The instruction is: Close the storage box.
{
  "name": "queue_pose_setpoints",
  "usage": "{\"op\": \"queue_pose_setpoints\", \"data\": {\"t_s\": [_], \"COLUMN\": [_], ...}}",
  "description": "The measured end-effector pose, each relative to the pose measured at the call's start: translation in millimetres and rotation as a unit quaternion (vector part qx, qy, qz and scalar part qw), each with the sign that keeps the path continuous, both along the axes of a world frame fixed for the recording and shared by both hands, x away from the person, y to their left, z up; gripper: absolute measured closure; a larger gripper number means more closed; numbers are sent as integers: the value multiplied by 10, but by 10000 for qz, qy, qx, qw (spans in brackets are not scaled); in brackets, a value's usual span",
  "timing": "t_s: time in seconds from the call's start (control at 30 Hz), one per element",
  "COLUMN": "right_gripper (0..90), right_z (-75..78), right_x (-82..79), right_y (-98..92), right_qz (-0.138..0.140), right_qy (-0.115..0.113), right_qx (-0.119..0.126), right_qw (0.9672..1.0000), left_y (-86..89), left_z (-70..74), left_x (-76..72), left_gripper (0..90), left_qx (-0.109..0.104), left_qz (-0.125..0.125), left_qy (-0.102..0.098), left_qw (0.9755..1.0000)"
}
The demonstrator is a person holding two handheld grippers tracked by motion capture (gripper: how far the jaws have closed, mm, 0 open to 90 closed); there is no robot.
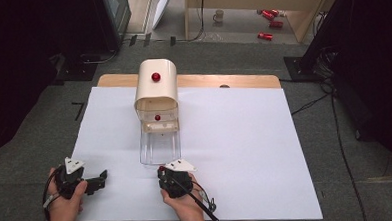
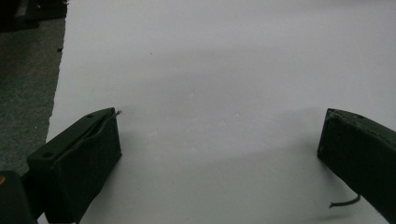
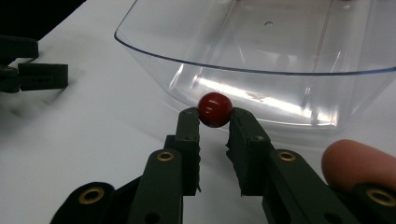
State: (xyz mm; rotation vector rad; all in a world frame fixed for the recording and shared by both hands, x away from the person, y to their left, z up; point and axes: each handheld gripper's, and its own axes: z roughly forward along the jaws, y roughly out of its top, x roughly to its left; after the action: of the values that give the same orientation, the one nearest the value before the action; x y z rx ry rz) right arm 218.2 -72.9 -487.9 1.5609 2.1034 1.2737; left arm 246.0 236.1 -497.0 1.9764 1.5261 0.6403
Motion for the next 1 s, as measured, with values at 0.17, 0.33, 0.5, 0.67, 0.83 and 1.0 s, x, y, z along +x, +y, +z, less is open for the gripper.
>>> {"op": "queue_pose_setpoints", "data": {"t_s": [0.17, 0.33, 0.5, 0.67, 0.83, 1.0], "right_gripper": [753, 754, 755, 755, 756, 756], "right_z": [54, 137, 185, 217, 242, 262], "right_x": [26, 82, 149, 238, 337, 427], "right_y": [-14, -24, -4, 14, 21, 28], "right_qz": [26, 50, 71, 56, 45, 30], "right_qy": [-51, -150, -177, -174, -175, -193], "right_qx": [-48, -124, -157, -181, -214, -240], "right_qw": [10000, 9998, 9997, 9997, 9996, 9995], "left_y": [0, 0, 0, 0, 0, 1], "left_z": [0, -1, -1, -1, 0, 0], "left_x": [0, 0, 0, 0, 0, 0], "left_gripper": [0, 0, 0, 0, 0, 0], "left_qx": [0, -1, -3, -5, -4, -3], "left_qz": [1, 2, 2, 2, 1, -1], "left_qy": [0, -4, -6, -4, -3, -2], "left_qw": [10000, 10000, 10000, 10000, 10000, 10000]}}
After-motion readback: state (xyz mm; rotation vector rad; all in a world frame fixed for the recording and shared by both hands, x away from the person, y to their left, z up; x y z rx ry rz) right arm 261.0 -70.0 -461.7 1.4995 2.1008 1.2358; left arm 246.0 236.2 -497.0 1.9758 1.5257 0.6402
